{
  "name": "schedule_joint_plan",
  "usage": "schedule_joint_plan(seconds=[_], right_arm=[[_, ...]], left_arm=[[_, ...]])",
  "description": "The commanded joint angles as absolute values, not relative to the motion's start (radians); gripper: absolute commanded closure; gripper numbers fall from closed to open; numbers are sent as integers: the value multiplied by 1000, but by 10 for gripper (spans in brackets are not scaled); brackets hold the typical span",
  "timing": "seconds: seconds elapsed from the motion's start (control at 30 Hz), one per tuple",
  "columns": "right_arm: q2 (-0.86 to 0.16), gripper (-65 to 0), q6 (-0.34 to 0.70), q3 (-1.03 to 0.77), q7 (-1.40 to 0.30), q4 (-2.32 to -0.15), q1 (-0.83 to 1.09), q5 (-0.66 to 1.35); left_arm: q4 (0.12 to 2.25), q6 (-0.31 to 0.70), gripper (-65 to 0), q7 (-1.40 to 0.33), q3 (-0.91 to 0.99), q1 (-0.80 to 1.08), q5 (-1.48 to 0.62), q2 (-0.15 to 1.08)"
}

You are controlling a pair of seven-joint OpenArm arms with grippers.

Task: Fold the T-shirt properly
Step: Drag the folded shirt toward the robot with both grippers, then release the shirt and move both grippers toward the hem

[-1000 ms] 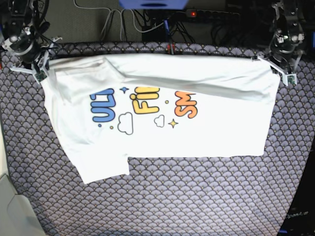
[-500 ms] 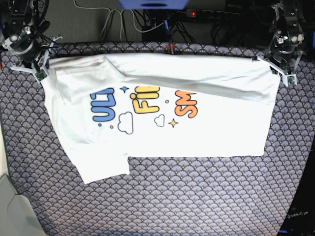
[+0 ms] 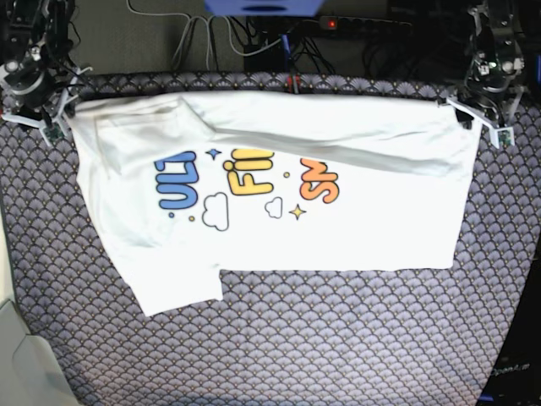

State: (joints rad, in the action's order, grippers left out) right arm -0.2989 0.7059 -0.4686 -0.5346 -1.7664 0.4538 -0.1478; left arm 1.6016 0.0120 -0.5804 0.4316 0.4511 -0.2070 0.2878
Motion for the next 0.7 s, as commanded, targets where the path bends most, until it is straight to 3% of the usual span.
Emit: schedule_joint_plan(seconds=[0.0,0.37,0.67], right_arm=[[-312,-277,698,-487,-518,-1784,435,-143],[-317,-277,698,-532,-518,-1784,384,-143],[-315,-279,698,-483,-529,-1778,232,-143]], left_arm=[[1620,15,-332,-568,440,447,-206,303],[1728,15,-332,-567,549,444,-206,300],[1709,15,-332,-567,590,282,-199,294]])
